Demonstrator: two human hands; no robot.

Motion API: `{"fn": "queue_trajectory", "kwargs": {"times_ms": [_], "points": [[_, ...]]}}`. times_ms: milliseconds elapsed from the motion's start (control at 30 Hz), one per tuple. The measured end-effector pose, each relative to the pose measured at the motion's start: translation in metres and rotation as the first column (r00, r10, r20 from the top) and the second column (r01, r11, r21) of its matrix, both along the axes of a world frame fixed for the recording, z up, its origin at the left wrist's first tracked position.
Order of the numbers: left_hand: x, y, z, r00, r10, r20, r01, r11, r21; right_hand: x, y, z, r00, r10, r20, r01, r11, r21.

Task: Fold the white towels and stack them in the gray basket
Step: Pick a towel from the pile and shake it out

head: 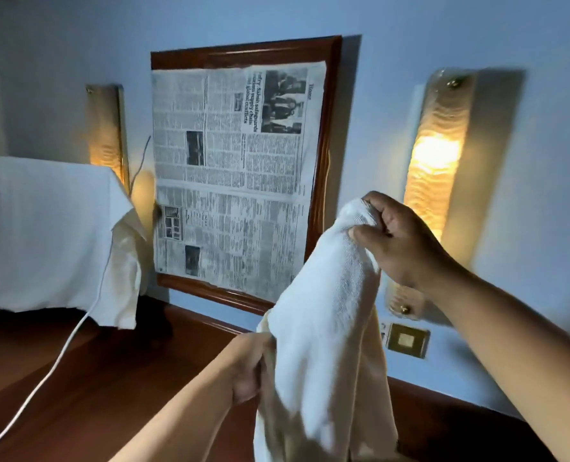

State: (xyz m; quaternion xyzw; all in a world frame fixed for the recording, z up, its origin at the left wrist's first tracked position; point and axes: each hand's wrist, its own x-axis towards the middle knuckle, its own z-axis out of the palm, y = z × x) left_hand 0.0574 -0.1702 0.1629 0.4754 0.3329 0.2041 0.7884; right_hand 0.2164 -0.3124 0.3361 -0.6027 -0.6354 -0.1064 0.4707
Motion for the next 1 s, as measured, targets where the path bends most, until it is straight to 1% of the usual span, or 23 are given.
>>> {"fn": "queue_trajectory", "kwargs": {"times_ms": [67, 100, 167, 200, 233, 267, 333, 400, 433, 467, 500, 533, 567, 600, 633, 667, 700, 733, 767, 833, 900, 933, 1000], "points": [[0.005, -0.019, 0.034, 0.995, 0.021, 0.094, -0.031, 0.993, 0.115, -0.008, -0.042, 0.016, 0.994, -0.102, 0.034, 0.101, 0.995, 0.008], [0.007, -0.032, 0.056, 0.993, 0.037, 0.114, -0.059, 0.978, 0.199, -0.012, -0.066, 0.022, 0.987, -0.158, 0.025, 0.158, 0.987, 0.012], [0.010, -0.045, 0.093, 0.987, 0.074, 0.143, -0.126, 0.910, 0.395, -0.018, -0.100, 0.027, 0.973, -0.224, -0.052, 0.223, 0.975, -0.016], [0.010, -0.056, 0.113, 0.983, 0.052, 0.176, -0.134, 0.859, 0.494, -0.024, -0.122, 0.029, 0.961, -0.261, -0.086, 0.258, 0.965, -0.054], [0.009, -0.067, 0.131, 0.973, 0.015, 0.230, -0.150, 0.798, 0.583, -0.030, -0.141, 0.027, 0.953, -0.285, -0.107, 0.272, 0.955, -0.120], [0.006, -0.078, 0.149, 0.961, -0.039, 0.275, -0.160, 0.730, 0.664, -0.037, -0.157, 0.022, 0.953, -0.275, -0.128, 0.246, 0.948, -0.203], [0.000, -0.105, 0.186, 0.931, -0.165, 0.327, -0.172, 0.591, 0.788, -0.061, -0.191, 0.018, 0.961, -0.250, -0.120, 0.175, 0.883, -0.436], [-0.005, -0.138, 0.214, 0.917, -0.265, 0.299, -0.176, 0.405, 0.897, -0.090, -0.226, 0.013, 0.970, -0.240, 0.033, 0.205, 0.739, -0.641], [-0.006, -0.154, 0.225, 0.917, -0.301, 0.261, -0.171, 0.292, 0.941, -0.101, -0.242, 0.011, 0.968, -0.232, 0.091, 0.228, 0.676, -0.701], [-0.007, -0.174, 0.236, 0.913, -0.337, 0.229, -0.172, 0.192, 0.966, -0.110, -0.260, 0.011, 0.964, -0.244, 0.103, 0.239, 0.638, -0.732], [-0.010, -0.190, 0.246, 0.906, -0.366, 0.213, -0.189, 0.100, 0.977, -0.116, -0.274, 0.012, 0.961, -0.269, 0.064, 0.228, 0.639, -0.735], [-0.015, -0.212, 0.258, 0.889, -0.411, 0.200, -0.211, 0.019, 0.977, -0.121, -0.290, 0.016, 0.947, -0.322, -0.011, 0.225, 0.684, -0.693], [-0.020, -0.230, 0.268, 0.870, -0.459, 0.179, -0.228, -0.054, 0.972, -0.121, -0.303, 0.020, 0.916, -0.385, -0.112, 0.248, 0.764, -0.595], [-0.025, -0.246, 0.278, 0.851, -0.506, 0.141, -0.239, -0.134, 0.962, -0.118, -0.316, 0.025, 0.880, -0.432, -0.195, 0.313, 0.839, -0.445], [-0.029, -0.267, 0.287, 0.834, -0.544, 0.093, -0.255, -0.231, 0.939, -0.115, -0.332, 0.032, 0.856, -0.455, -0.246, 0.390, 0.880, -0.270], [-0.030, -0.282, 0.295, 0.829, -0.557, 0.050, -0.280, -0.337, 0.899, -0.113, -0.343, 0.040, 0.852, -0.433, -0.295, 0.407, 0.901, -0.147], [-0.030, -0.302, 0.301, 0.834, -0.552, 0.014, -0.308, -0.445, 0.841, -0.110, -0.359, 0.046, 0.866, -0.367, -0.338, 0.362, 0.929, -0.081], [-0.029, -0.317, 0.306, 0.847, -0.531, 0.003, -0.331, -0.525, 0.784, -0.109, -0.369, 0.051, 0.882, -0.288, -0.372, 0.294, 0.955, -0.043], [-0.026, -0.331, 0.311, 0.861, -0.508, 0.017, -0.356, -0.580, 0.733, -0.108, -0.378, 0.056, 0.887, -0.220, -0.406, 0.234, 0.972, -0.014], [-0.019, -0.363, 0.318, 0.871, -0.482, 0.096, -0.420, -0.628, 0.655, -0.108, -0.404, 0.062, 0.869, -0.145, -0.473, 0.194, 0.980, 0.055], [-0.014, -0.393, 0.322, 0.858, -0.490, 0.157, -0.469, -0.621, 0.628, -0.105, -0.430, 0.065, 0.819, -0.086, -0.567, 0.178, 0.978, 0.108], [-0.012, -0.403, 0.323, 0.849, -0.502, 0.161, -0.482, -0.615, 0.624, -0.102, -0.441, 0.065, 0.798, -0.052, -0.601, 0.148, 0.983, 0.112], [-0.007, -0.431, 0.322, 0.849, -0.508, 0.148, -0.476, -0.611, 0.633, -0.095, -0.470, 0.066, 0.807, -0.035, -0.590, 0.105, 0.991, 0.085]]}}
